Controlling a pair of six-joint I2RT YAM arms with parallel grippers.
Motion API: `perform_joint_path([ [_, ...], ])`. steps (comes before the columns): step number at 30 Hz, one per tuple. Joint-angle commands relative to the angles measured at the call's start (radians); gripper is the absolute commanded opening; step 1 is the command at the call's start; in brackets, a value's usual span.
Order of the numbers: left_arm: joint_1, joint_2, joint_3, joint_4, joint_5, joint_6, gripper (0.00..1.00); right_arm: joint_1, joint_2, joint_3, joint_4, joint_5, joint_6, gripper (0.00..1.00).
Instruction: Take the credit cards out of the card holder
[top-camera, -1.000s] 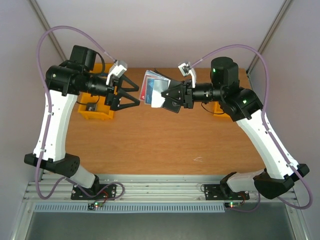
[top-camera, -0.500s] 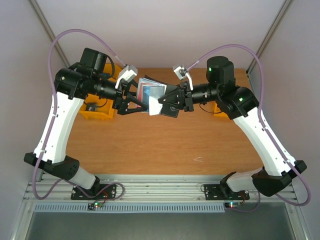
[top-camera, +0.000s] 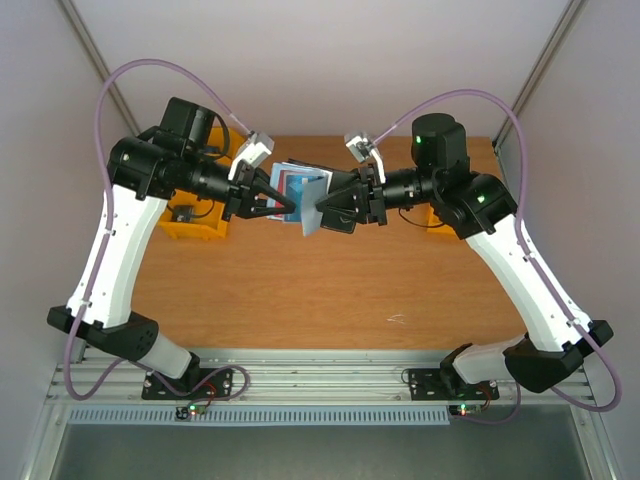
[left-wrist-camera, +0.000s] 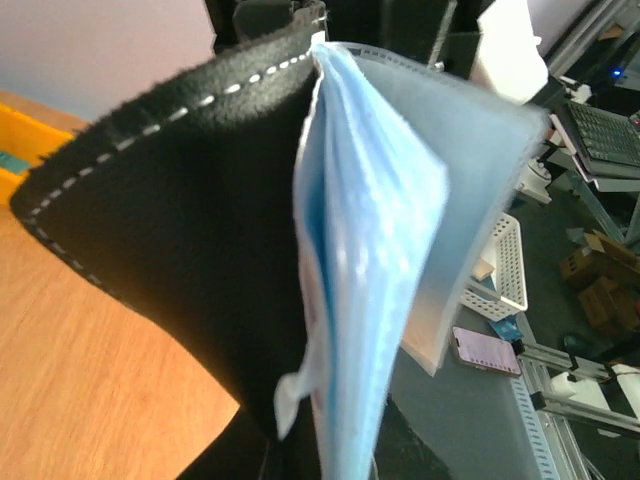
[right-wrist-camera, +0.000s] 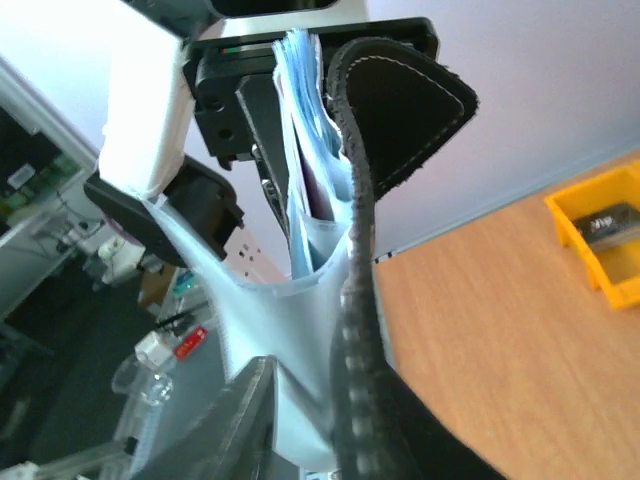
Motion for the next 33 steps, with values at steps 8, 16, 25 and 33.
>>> perform_joint_path([
  [8, -0.037, -0.053, -0.101, 0.18, -0.927, -0.091, 0.0, -0.018, -0.058, 0.04, -0.176, 0.542, -0.022, 0.52],
  [16, -0.146, -0.058, -0.257, 0.346, -1.596, 0.101, 0.0, 0.007, -0.032, 0.065, -0.188, 0.514, 0.033, 0.43],
  [25, -0.145, -0.04, -0.053, 0.161, -0.794, -0.119, 0.0, 0.108, 0.032, 0.048, -0.044, 0.331, 0.046, 0.42],
  [33, -0.11, -0.025, 0.035, 0.099, -0.435, -0.159, 0.0, 0.108, 0.026, 0.045, -0.07, 0.404, 0.043, 0.4],
])
